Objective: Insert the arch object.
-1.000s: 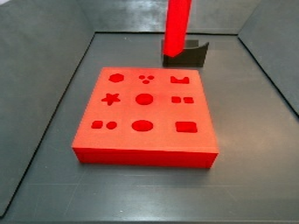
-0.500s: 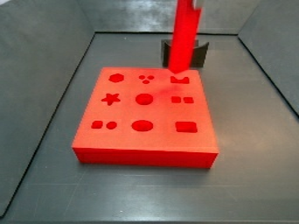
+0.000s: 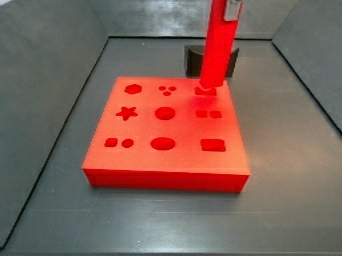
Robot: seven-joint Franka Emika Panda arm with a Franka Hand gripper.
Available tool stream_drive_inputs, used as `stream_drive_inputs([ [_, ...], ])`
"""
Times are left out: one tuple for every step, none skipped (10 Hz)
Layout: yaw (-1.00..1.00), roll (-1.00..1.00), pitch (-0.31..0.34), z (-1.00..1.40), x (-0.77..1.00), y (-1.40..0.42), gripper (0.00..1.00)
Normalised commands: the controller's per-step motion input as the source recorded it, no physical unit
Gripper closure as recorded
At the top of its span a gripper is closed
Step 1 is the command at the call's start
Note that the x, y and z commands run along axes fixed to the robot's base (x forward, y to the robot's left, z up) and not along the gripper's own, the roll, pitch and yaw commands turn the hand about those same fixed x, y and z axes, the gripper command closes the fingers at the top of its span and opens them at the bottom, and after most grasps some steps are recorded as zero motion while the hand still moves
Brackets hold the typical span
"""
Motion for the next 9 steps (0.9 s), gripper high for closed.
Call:
stream_drive_inputs([
  [-0.9, 0.02, 0.0, -0.04, 0.06, 0.03, 1.0],
  [-0.77, 0.01, 0.0, -0.06, 0.0, 0.05, 1.0],
  [-0.87, 0.0, -0.014, -0.12, 0.0, 0.07, 1.0],
  [-0.86, 0.0, -0.014, -0.19, 0.0, 0.12, 1.0],
  [-0.75, 0.04, 0.0, -0.11, -0.07, 0.1, 1.0],
  [-0.53, 0.02, 0.0, -0.05, -0.3, 0.02, 1.0],
  [-0.32, 0.03, -0.001, -0.05, -0.28, -0.01, 1.0],
  [-0.13, 0.01, -0.014, -0.05, -0.19, -0.06, 1.0],
  [0.0, 0.0, -0.02, -0.13, 0.09, -0.02, 1.0],
])
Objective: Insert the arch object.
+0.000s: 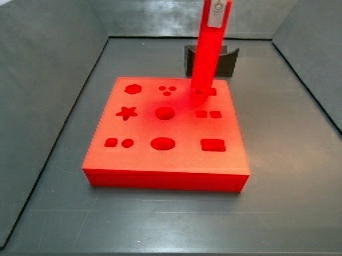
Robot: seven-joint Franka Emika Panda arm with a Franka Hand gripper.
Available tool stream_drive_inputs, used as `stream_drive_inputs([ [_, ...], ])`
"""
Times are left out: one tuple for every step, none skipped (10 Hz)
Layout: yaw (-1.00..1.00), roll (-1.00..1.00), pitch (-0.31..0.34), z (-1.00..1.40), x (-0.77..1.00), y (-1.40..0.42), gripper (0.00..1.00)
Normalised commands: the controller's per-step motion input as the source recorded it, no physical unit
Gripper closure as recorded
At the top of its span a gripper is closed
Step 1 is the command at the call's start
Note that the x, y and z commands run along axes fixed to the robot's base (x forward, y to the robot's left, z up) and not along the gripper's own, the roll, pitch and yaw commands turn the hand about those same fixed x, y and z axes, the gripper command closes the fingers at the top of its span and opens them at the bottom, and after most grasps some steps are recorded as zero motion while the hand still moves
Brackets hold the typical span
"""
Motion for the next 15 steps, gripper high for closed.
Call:
stream_drive_inputs([
  [0.12, 0.01, -0.004, -0.22, 0.34, 0.0, 1.0],
  [0.18, 0.0, 0.0, -0.22, 0.34, 0.01, 1.0],
  [0.12, -0.01, 0.0, -0.18, 0.16, 0.0, 1.0],
  [0.0, -0.01, 0.0, -0.19, -0.02, 0.0, 1.0],
  [0.0, -0.01, 0.0, -0.22, -0.12, 0.0, 1.0],
  [0.0, 0.0, 0.0, -0.24, -0.09, 0.0, 1.0],
  [0.07, 0.15, -0.013, -0.36, -0.04, -0.01, 1.0],
  [0.22, 0.2, -0.026, -0.37, 0.0, 0.0, 1.0],
  [0.19, 0.07, -0.011, -0.28, 0.0, -0.02, 1.0],
  [0.12, 0.02, -0.05, -0.37, 0.0, -0.04, 1.0],
  [0.11, 0.03, -0.057, -0.45, 0.0, -0.02, 1.0],
  [0.11, 0.04, -0.086, -0.57, 0.0, 0.0, 1.0],
  [0.11, 0.07, -0.123, -0.78, 0.0, 0.0, 1.0],
  [0.11, 0.11, -0.123, -0.84, 0.0, 0.0, 1.0],
  [0.06, 0.1, -0.056, -0.52, 0.0, 0.0, 1.0],
])
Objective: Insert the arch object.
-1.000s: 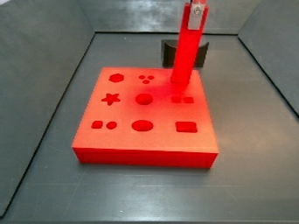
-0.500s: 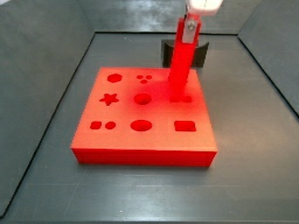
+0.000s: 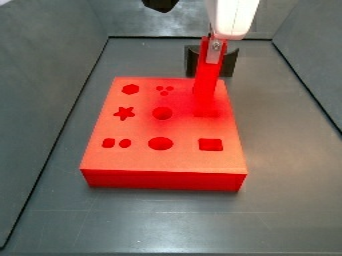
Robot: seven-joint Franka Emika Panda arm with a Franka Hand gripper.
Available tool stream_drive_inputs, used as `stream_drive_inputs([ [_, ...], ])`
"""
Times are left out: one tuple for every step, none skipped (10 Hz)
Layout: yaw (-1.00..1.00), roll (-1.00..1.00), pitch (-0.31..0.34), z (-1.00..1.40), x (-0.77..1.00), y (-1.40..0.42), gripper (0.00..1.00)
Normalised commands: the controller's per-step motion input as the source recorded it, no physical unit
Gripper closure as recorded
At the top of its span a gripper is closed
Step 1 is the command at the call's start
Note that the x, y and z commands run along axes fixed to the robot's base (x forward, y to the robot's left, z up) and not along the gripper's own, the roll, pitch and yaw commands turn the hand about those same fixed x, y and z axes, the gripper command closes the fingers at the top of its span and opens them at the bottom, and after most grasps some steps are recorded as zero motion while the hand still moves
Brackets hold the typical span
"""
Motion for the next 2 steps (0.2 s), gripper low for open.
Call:
stream_drive_inputs([
  [0.0, 0.0, 0.0, -0.13, 0.0, 0.0, 1.0],
  [0.0, 0.0, 0.0, 0.0, 0.0, 0.0, 1.0],
])
